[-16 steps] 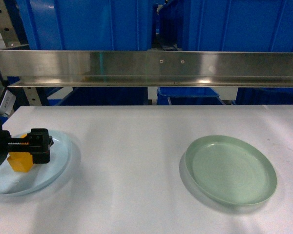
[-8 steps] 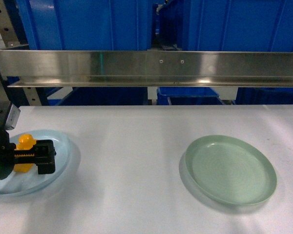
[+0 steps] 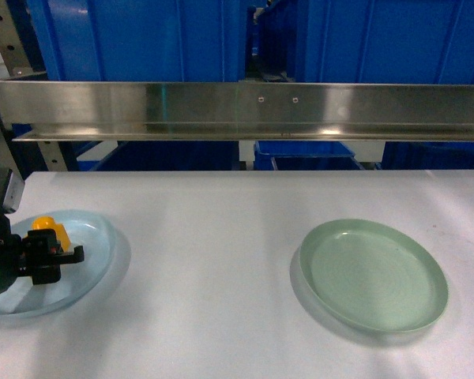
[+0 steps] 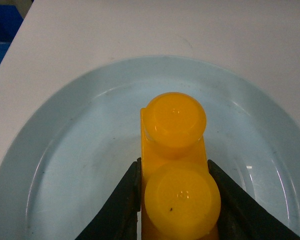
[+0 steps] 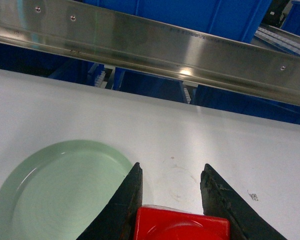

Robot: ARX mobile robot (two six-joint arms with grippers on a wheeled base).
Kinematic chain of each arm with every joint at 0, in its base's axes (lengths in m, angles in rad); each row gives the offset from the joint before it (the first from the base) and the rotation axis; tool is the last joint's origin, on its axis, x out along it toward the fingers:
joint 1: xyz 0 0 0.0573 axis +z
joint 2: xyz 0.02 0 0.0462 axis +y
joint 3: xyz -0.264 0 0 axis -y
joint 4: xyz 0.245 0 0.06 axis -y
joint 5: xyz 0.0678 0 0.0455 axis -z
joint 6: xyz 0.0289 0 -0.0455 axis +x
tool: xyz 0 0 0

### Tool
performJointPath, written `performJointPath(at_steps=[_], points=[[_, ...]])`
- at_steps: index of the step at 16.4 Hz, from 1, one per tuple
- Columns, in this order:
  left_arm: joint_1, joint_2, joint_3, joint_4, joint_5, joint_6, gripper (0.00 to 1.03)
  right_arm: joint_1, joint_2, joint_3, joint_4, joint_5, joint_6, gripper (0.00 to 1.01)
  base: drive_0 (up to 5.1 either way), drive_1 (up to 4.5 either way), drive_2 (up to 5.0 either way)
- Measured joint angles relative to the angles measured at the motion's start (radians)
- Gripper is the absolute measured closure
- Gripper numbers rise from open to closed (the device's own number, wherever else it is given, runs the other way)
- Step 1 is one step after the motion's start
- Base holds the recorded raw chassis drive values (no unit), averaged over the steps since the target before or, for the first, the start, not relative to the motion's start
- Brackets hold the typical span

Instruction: Sort and place red and yellow blocks in left bins

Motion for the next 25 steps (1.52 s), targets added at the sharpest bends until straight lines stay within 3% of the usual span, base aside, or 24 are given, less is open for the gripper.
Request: performJointPath(at_steps=[1, 4, 13, 16, 21, 25], points=[[0.005, 0.000, -0.002, 0.007, 0.000, 0.000, 0.74, 0.000, 0.000, 0.000, 0.000, 0.000, 0.000, 0.72, 0.0, 0.00, 0.0], [0.014, -0.039, -0.039, 0.013, 0.009, 0.002, 0.75, 0.000, 0.000, 0.000, 0.000, 0.000, 0.000, 0.72, 0.0, 0.00, 0.0], [0.112, -0.594, -0.138, -0.187, 0.176, -0.011, 0.76, 0.000, 0.000, 0.000, 0.000, 0.000, 0.000, 0.72, 0.0, 0.00, 0.0], [0.092, -0.712, -0.138, -0.218, 0.198, 0.004, 0.76, 0.000, 0.000, 0.000, 0.000, 0.000, 0.000, 0.72, 0.0, 0.00, 0.0], [0.059, -0.700, -0.150, -0.135, 0.186, 0.056, 0.76, 0.000, 0.000, 0.000, 0.000, 0.000, 0.000, 0.72, 0.0, 0.00, 0.0], [0.059, -0.700, -0.150, -0.132, 0.186, 0.061, 0.76, 0.000, 0.000, 0.000, 0.000, 0.000, 0.000, 0.72, 0.0, 0.00, 0.0]])
